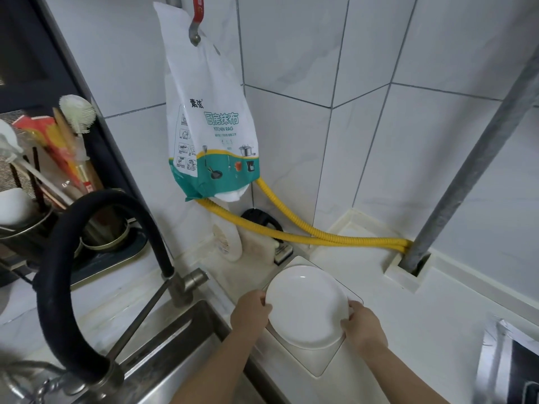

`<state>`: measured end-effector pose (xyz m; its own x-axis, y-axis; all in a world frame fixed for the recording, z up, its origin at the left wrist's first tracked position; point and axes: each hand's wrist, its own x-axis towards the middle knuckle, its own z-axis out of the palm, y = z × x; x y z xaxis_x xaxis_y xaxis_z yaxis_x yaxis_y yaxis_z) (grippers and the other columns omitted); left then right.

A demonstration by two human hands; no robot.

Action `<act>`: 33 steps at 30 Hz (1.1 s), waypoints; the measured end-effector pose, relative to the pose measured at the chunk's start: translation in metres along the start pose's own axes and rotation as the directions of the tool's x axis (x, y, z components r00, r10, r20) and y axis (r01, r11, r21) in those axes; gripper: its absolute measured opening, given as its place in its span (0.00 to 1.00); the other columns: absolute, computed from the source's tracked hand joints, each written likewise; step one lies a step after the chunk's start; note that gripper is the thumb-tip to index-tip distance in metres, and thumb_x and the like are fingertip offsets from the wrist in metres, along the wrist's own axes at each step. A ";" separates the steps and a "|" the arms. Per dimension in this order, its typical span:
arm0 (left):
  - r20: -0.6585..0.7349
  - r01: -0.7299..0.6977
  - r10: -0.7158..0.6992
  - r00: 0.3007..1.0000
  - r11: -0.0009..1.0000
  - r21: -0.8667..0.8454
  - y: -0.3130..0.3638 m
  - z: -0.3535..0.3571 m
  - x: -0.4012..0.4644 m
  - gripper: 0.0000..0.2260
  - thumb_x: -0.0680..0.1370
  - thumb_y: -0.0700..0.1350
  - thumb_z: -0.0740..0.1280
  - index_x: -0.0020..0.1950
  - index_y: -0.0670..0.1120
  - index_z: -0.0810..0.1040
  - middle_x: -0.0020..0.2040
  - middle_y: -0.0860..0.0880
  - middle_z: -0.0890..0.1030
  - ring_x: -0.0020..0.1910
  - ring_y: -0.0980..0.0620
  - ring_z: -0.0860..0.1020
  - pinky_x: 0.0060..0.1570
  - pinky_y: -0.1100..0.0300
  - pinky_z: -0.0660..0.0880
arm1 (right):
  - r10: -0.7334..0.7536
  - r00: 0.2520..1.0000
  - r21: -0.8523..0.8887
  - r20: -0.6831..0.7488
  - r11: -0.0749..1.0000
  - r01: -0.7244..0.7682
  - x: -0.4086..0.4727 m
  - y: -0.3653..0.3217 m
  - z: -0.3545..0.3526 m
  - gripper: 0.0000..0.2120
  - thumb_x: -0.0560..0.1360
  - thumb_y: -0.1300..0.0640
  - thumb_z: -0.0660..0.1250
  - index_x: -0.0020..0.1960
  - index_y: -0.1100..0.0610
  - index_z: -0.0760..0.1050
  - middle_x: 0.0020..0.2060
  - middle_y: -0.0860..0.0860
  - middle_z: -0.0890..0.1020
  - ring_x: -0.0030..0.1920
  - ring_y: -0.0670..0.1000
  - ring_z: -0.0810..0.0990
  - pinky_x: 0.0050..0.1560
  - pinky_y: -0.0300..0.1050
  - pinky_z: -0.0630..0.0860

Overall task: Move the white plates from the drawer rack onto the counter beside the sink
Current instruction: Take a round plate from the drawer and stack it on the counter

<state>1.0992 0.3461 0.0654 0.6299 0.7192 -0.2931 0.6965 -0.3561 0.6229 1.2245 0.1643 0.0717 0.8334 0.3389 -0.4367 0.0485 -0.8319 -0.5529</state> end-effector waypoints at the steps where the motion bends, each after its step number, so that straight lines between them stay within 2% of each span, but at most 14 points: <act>1: -0.014 0.002 -0.003 1.000 1.000 -0.015 0.000 0.000 -0.003 0.11 0.77 0.44 0.64 0.58 0.46 0.78 0.54 0.48 0.82 0.53 0.51 0.78 0.57 0.56 0.75 | -0.006 1.000 -0.004 -0.001 1.000 0.006 -0.001 0.000 -0.001 0.20 0.71 0.64 0.59 0.62 0.55 0.72 0.49 0.57 0.79 0.50 0.57 0.78 0.46 0.48 0.76; 4: -0.060 0.000 -0.003 0.998 0.999 -0.053 -0.001 -0.001 -0.014 0.08 0.78 0.44 0.63 0.55 0.45 0.77 0.53 0.48 0.81 0.51 0.51 0.78 0.55 0.57 0.75 | -0.020 1.000 -0.020 0.003 1.000 0.020 -0.011 -0.001 -0.003 0.20 0.72 0.62 0.61 0.64 0.56 0.70 0.51 0.58 0.78 0.52 0.57 0.77 0.49 0.51 0.77; 9: -0.065 0.056 -0.061 0.996 0.995 -0.077 -0.008 -0.005 -0.051 0.13 0.79 0.47 0.61 0.63 0.48 0.73 0.59 0.49 0.79 0.57 0.50 0.77 0.56 0.57 0.73 | -0.084 0.996 -0.024 0.043 0.996 0.085 -0.041 0.003 -0.004 0.27 0.74 0.58 0.62 0.72 0.53 0.63 0.56 0.55 0.77 0.56 0.55 0.76 0.51 0.48 0.74; 11: -0.049 0.072 -0.077 0.996 0.993 -0.090 -0.014 -0.005 -0.073 0.14 0.79 0.50 0.61 0.64 0.49 0.72 0.59 0.49 0.78 0.56 0.50 0.77 0.56 0.57 0.74 | -0.133 0.989 -0.010 0.068 0.991 0.134 -0.059 0.004 -0.005 0.25 0.75 0.56 0.63 0.71 0.53 0.64 0.58 0.55 0.77 0.57 0.56 0.77 0.52 0.46 0.73; 13: -0.065 0.083 -0.089 0.994 0.993 -0.083 -0.021 -0.004 -0.099 0.14 0.78 0.53 0.61 0.62 0.50 0.74 0.57 0.50 0.79 0.52 0.52 0.78 0.51 0.59 0.73 | -0.161 0.981 0.065 0.108 0.986 0.154 -0.079 0.003 -0.006 0.22 0.73 0.51 0.62 0.66 0.52 0.69 0.57 0.54 0.78 0.57 0.57 0.77 0.54 0.48 0.73; 15: -0.101 0.088 -0.091 0.991 0.995 -0.037 -0.027 -0.003 -0.126 0.12 0.77 0.55 0.61 0.56 0.52 0.76 0.54 0.51 0.81 0.47 0.55 0.76 0.47 0.60 0.71 | -0.192 0.971 0.082 0.140 0.980 0.181 -0.099 0.007 -0.005 0.18 0.73 0.50 0.59 0.61 0.51 0.72 0.57 0.53 0.80 0.58 0.56 0.77 0.60 0.53 0.72; 16: -0.117 0.090 -0.090 0.989 0.996 -0.012 -0.029 -0.001 -0.142 0.11 0.77 0.55 0.61 0.52 0.52 0.78 0.51 0.51 0.81 0.45 0.56 0.75 0.46 0.60 0.71 | -0.225 0.960 0.031 0.165 0.974 0.223 -0.109 0.010 -0.003 0.17 0.74 0.51 0.58 0.61 0.50 0.72 0.58 0.51 0.79 0.59 0.55 0.76 0.61 0.52 0.71; 19: -0.150 0.117 -0.120 0.981 0.993 -0.031 -0.037 0.005 -0.192 0.11 0.77 0.55 0.61 0.45 0.50 0.78 0.43 0.50 0.80 0.43 0.52 0.77 0.45 0.56 0.74 | -0.309 0.924 -0.138 0.224 0.929 0.344 -0.138 0.025 0.006 0.20 0.74 0.52 0.58 0.66 0.47 0.68 0.62 0.48 0.77 0.60 0.52 0.76 0.59 0.50 0.73; 22: -0.177 0.179 -0.188 0.966 0.982 -0.061 -0.049 0.017 -0.244 0.16 0.76 0.54 0.61 0.34 0.46 0.75 0.39 0.44 0.81 0.43 0.44 0.81 0.37 0.56 0.71 | -0.379 0.881 -0.172 0.283 0.883 0.436 -0.170 0.043 0.020 0.21 0.76 0.50 0.59 0.68 0.50 0.67 0.61 0.49 0.77 0.61 0.52 0.76 0.60 0.47 0.72; 24: -0.196 0.233 -0.243 0.950 0.970 -0.071 -0.058 0.025 -0.280 0.16 0.76 0.55 0.61 0.38 0.45 0.78 0.40 0.46 0.83 0.45 0.45 0.81 0.38 0.59 0.71 | -0.433 0.847 -0.150 0.308 0.857 0.493 -0.192 0.058 0.031 0.19 0.76 0.50 0.61 0.66 0.51 0.69 0.58 0.51 0.80 0.60 0.53 0.77 0.59 0.46 0.73; 27: -0.224 0.296 -0.327 0.918 0.941 -0.164 -0.077 0.040 -0.334 0.13 0.75 0.56 0.62 0.46 0.49 0.79 0.45 0.48 0.84 0.47 0.47 0.82 0.47 0.57 0.75 | -0.506 0.778 -0.136 0.372 0.799 0.585 -0.225 0.077 0.051 0.17 0.76 0.52 0.63 0.63 0.56 0.72 0.55 0.56 0.82 0.58 0.56 0.79 0.57 0.47 0.74; 30: -0.233 0.389 -0.449 0.862 0.883 -0.262 -0.103 0.056 -0.392 0.10 0.74 0.57 0.62 0.43 0.53 0.78 0.45 0.50 0.84 0.48 0.49 0.82 0.48 0.58 0.75 | -0.532 0.707 -0.130 0.467 0.749 0.649 -0.262 0.092 0.076 0.16 0.75 0.52 0.64 0.60 0.56 0.73 0.54 0.56 0.82 0.57 0.57 0.79 0.55 0.47 0.74; 33: -0.246 0.462 -0.542 0.804 0.829 -0.316 -0.133 0.070 -0.446 0.11 0.74 0.57 0.62 0.44 0.51 0.79 0.45 0.50 0.84 0.48 0.49 0.81 0.47 0.58 0.75 | -0.539 0.628 -0.130 0.561 0.692 0.710 -0.299 0.109 0.102 0.16 0.75 0.50 0.64 0.61 0.54 0.73 0.51 0.53 0.82 0.54 0.55 0.80 0.53 0.46 0.74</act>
<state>0.7495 0.0315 0.0625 0.0440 0.9179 -0.3943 0.7597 0.2255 0.6099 0.9242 0.0176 0.0695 0.1879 0.9080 -0.3746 0.6971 -0.3920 -0.6004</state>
